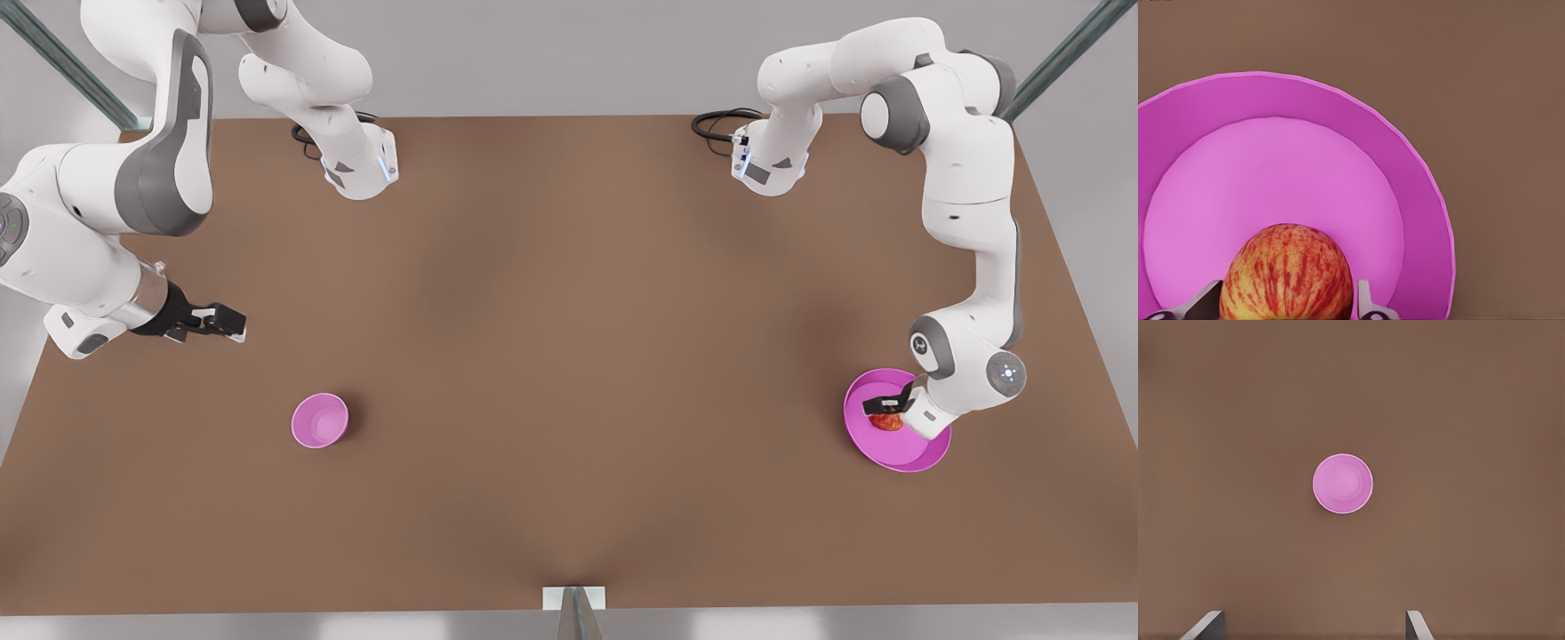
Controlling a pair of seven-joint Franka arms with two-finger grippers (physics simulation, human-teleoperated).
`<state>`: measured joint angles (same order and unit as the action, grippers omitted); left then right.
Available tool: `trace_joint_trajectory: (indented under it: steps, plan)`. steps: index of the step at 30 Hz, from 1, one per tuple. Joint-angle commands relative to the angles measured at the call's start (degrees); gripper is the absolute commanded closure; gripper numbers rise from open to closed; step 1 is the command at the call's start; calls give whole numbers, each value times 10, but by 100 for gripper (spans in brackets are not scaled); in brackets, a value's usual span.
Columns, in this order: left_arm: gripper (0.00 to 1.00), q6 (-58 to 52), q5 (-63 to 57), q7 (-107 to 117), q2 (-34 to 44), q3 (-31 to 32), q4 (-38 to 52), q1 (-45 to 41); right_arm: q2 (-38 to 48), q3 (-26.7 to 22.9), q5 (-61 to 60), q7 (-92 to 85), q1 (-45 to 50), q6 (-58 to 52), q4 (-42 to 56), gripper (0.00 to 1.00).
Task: Use the left arm to pick up the apple from the plate, transfer it to the gripper of the right arm, and then use the right arm to place it into the bowl
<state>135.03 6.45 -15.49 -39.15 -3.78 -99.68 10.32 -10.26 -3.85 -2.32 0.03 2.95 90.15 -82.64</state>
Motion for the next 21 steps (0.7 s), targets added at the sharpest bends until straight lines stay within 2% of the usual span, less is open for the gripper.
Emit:
trace_joint_trajectory:
  steps: [1, 4, 10, 13, 21]
  plan:
    - [5, 2, -1, -40, 0, 0, 0, 0, 1, 0, -1, -13, -1, 0, 0, 0]
    - [16, 1, -1, -40, 0, 0, 0, -1, 1, 0, -1, -13, 0, 0, 0, 0]
    - [18, 2, -1, -40, 0, 0, 0, -2, -1, -1, -1, -13, 0, 0, 0, 0]
    - [24, 2, -1, -40, -3, 0, 1, -3, -1, -1, -1, -13, 0, 0, 0, 0]
    - [24, 1, -1, -39, -7, 0, 4, -3, -3, -1, -1, -13, 0, 0, 0, 0]
